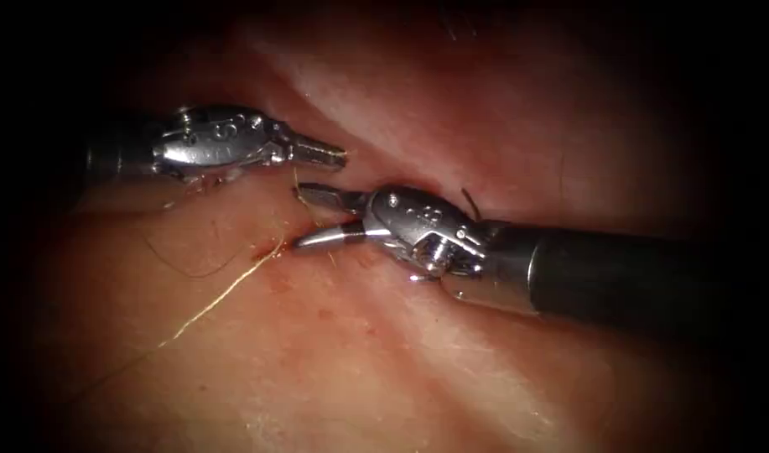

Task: Wound Closure

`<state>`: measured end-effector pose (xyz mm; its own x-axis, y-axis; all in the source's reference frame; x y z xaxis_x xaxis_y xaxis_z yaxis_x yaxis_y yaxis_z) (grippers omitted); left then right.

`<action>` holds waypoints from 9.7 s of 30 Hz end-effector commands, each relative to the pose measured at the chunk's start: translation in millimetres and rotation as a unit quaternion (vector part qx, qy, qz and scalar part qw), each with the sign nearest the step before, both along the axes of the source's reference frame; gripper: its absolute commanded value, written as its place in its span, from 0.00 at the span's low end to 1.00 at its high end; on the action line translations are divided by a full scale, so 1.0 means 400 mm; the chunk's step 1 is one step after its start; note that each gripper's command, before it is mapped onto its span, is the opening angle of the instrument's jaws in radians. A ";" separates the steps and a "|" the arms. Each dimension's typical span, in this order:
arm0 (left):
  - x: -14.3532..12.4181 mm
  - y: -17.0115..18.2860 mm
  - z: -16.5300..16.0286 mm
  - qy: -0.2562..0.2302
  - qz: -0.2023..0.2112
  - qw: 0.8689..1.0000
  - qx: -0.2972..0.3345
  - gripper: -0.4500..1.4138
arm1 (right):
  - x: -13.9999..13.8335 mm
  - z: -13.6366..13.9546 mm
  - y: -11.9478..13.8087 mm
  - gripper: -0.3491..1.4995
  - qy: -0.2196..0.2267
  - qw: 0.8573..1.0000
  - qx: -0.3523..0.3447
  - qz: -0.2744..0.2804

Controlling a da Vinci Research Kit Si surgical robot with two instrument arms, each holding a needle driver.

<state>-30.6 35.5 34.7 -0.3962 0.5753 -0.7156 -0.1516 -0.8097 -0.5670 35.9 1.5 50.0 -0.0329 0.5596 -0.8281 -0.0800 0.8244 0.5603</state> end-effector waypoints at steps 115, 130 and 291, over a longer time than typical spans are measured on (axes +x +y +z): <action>0.0512 -0.0290 -0.0010 0.071 -0.063 0.995 -0.034 0.00 | -0.0176 0.0008 -0.0019 0.99 0.004 1.000 0.010 -0.023; 0.0705 -0.0380 0.0092 0.150 -0.071 0.986 -0.013 0.41 | -0.0363 0.0021 -0.0005 0.99 -0.016 1.000 0.015 -0.005; -0.0358 -0.0248 0.0242 0.211 0.041 0.977 0.011 0.67 | -0.0652 0.0004 0.0005 0.91 -0.116 0.991 -0.056 -0.039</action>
